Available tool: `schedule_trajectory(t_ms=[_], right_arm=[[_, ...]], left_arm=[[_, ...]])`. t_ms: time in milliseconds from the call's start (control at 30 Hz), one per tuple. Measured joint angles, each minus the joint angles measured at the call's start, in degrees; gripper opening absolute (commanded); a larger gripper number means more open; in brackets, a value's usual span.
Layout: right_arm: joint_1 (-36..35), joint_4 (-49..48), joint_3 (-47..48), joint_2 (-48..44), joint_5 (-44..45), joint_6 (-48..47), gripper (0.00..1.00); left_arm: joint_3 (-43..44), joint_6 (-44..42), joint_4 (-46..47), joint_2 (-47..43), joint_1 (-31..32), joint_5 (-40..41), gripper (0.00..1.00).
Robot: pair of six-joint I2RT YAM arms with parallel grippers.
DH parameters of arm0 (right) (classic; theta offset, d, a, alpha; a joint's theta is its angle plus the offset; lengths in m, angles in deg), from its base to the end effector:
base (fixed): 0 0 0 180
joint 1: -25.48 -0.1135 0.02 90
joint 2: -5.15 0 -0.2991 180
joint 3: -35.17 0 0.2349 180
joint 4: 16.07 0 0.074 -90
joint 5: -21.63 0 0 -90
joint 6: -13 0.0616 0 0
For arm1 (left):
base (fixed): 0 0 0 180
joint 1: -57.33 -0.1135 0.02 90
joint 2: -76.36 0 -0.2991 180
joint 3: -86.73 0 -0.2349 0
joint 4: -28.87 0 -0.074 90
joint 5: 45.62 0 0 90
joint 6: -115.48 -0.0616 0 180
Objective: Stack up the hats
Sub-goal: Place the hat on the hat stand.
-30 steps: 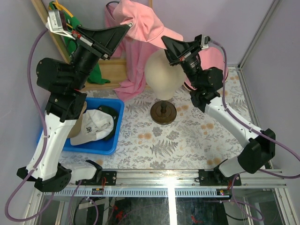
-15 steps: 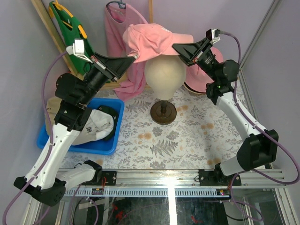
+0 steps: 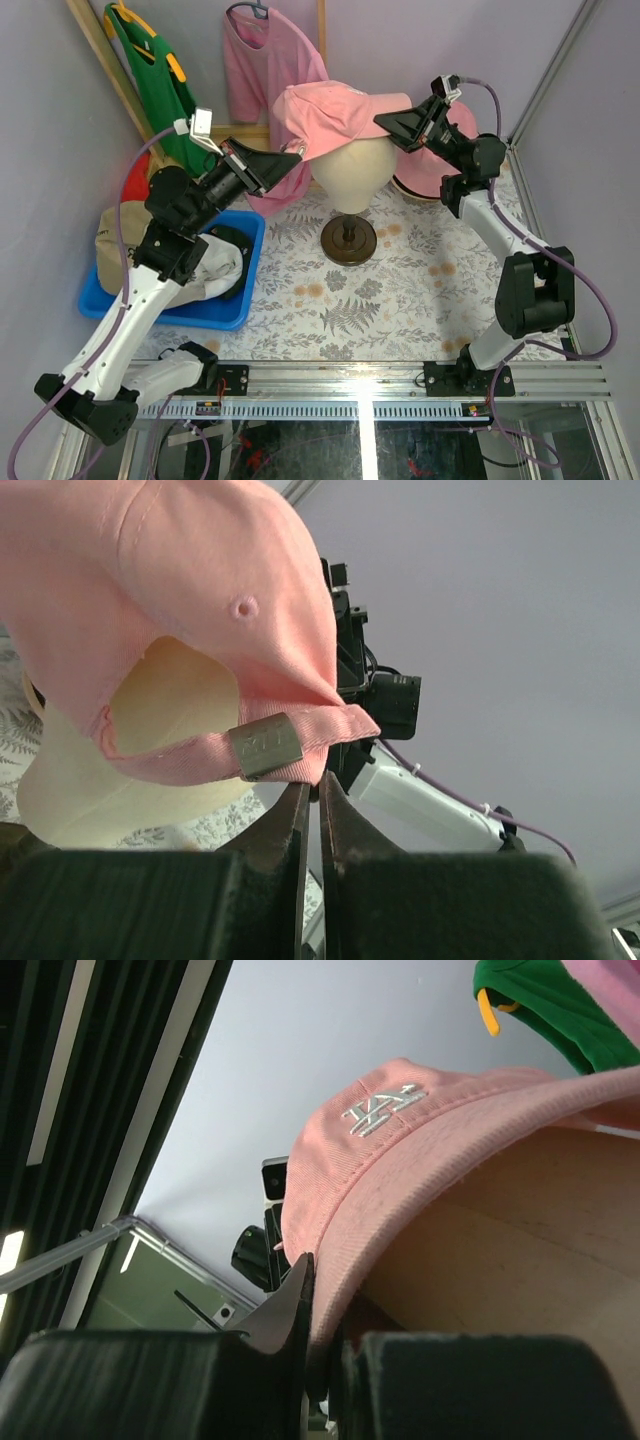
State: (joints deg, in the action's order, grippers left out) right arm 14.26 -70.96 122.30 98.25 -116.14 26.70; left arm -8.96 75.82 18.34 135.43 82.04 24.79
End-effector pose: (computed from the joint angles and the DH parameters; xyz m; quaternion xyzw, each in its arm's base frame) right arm 0.3302 0.1120 0.4747 -0.0305 0.4957 0.7982 0.3408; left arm 0.1789 -0.1051 0.5038 -0.0021 0.6168 -0.5577 0.5555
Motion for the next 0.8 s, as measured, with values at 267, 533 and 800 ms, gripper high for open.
schedule_trajectory(t_ms=[267, 533, 800], right_arm=[[6.4, -8.0, -2.5, 1.3, 0.5, 4.9, 0.00], [10.3, -12.9, -4.4, 5.7, 3.2, 9.1, 0.00], [10.1, -18.5, -4.7, 7.6, 2.8, 12.8, 0.00]], left_arm=[[-3.3, -0.2, 0.1, -3.1, 0.5, -2.3, 0.00], [-4.5, -1.1, 1.8, -3.8, 6.6, -2.3, 0.00], [-7.3, -2.2, 1.4, -2.4, 8.2, 0.0, 0.00]])
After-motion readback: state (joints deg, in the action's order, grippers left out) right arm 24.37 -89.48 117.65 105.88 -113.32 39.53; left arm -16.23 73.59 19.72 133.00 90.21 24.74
